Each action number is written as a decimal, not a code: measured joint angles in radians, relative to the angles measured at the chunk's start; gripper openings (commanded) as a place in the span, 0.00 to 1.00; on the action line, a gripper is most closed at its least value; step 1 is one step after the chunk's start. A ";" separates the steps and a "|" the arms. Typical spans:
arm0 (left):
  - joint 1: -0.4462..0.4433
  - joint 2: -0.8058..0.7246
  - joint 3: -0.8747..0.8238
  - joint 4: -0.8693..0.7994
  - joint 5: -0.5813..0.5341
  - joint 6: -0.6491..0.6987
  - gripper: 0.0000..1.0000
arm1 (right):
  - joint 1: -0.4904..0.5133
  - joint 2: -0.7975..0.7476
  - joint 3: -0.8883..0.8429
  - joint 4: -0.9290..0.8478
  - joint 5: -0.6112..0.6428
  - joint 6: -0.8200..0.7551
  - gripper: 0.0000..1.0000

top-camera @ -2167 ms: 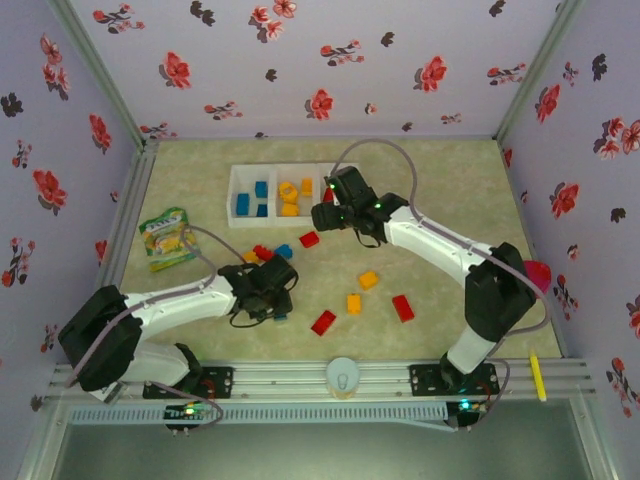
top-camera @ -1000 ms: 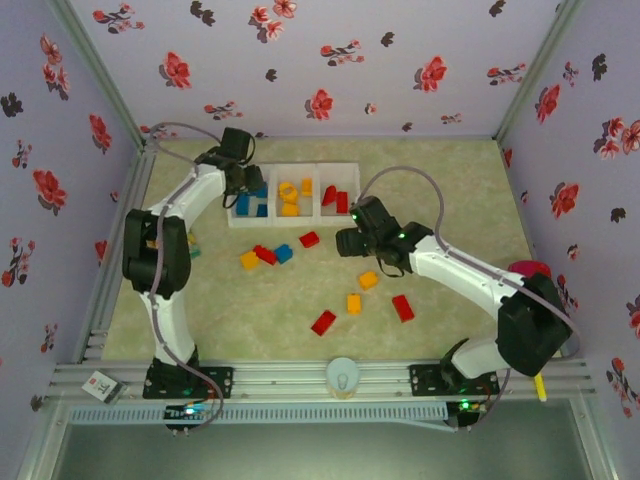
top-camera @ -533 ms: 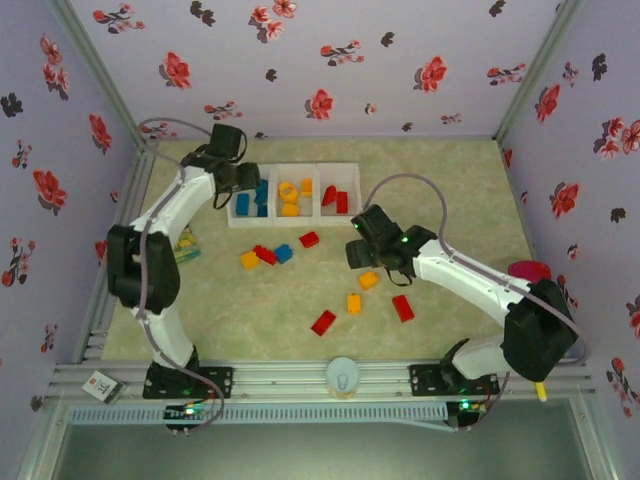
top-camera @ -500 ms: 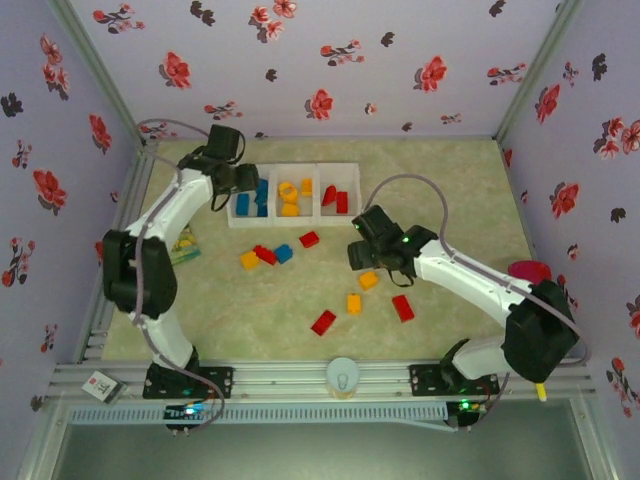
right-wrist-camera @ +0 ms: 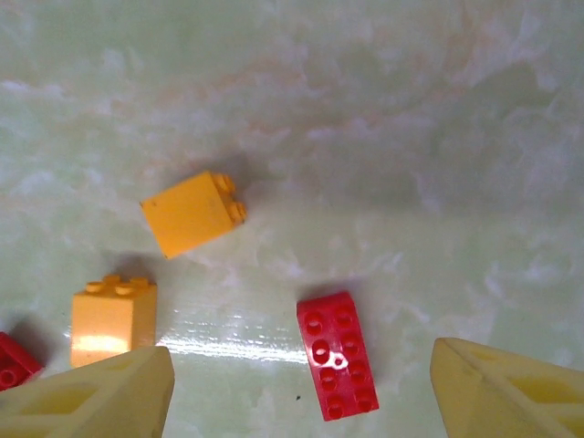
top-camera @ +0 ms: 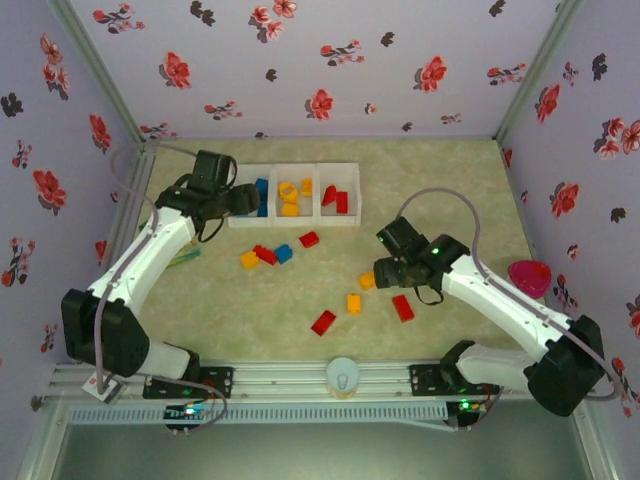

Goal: Sort the legos into containers by color

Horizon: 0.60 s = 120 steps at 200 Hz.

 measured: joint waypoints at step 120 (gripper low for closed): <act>-0.003 -0.084 -0.079 -0.007 -0.001 -0.049 0.65 | -0.006 0.108 -0.219 0.109 -0.045 0.133 0.61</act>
